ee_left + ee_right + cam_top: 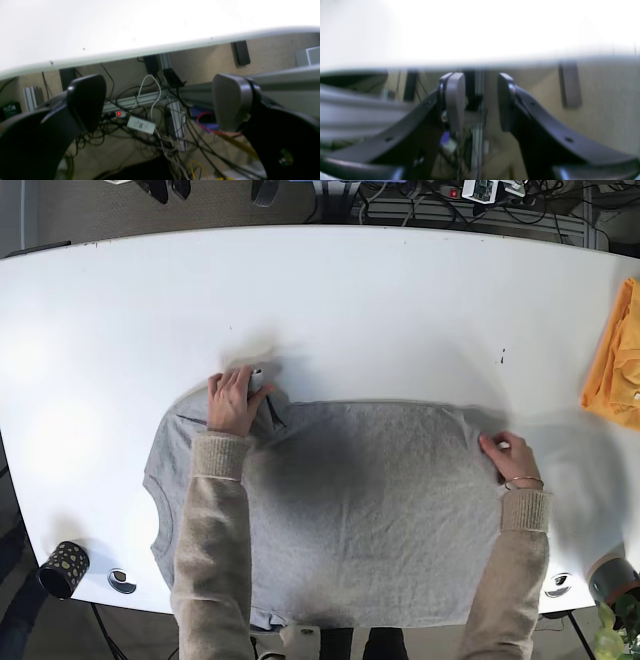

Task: Fold the T-shirt properly

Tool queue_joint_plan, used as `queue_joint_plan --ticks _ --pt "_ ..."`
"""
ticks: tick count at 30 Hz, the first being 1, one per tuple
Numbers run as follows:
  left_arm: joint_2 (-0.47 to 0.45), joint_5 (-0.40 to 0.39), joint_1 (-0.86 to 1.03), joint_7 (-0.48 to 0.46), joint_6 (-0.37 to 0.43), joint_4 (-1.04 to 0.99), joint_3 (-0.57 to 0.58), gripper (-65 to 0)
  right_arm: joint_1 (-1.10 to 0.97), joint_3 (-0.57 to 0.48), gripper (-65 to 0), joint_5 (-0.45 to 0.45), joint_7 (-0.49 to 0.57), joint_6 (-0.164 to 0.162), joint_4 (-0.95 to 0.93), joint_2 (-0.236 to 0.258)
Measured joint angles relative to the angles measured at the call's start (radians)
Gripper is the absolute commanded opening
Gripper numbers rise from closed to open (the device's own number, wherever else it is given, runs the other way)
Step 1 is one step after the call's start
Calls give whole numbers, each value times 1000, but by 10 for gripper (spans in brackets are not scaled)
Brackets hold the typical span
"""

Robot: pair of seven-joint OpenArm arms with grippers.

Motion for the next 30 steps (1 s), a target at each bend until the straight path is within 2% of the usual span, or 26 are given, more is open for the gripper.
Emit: queue_joint_plan --ticks 3,8,13,18,20,22,25,30 --pt "35 -1 -40 -5 9 0 -10 -10 50 2 -444 45 -27 -5 18 28" --pt "97 -2 -91 -1 -5 0 -45 -8 116 0 -444 46 -108 -2 63 25" --pt "100 -2 -142 -1 3 -2 -53 -7 195 0 -442 49 -252 0 142 22" --pt "101 -2 -166 2 -1 -6 -49 -7 253 -3 -442 55 -346 -2 172 19" --pt "100 -3 -176 15 0 -6 -49 -7 283 -4 -442 82 -385 -5 174 6" --pt "100 -2 -193 71 0 -7 -49 -7 327 -3 -442 133 -455 -5 174 -9" --pt "100 0 -214 122 0 -7 -50 -7 386 -3 -442 201 -565 0 174 -8" --pt "100 0 -214 130 -28 -5 -31 -8 460 4 -442 270 -661 -8 174 -3"
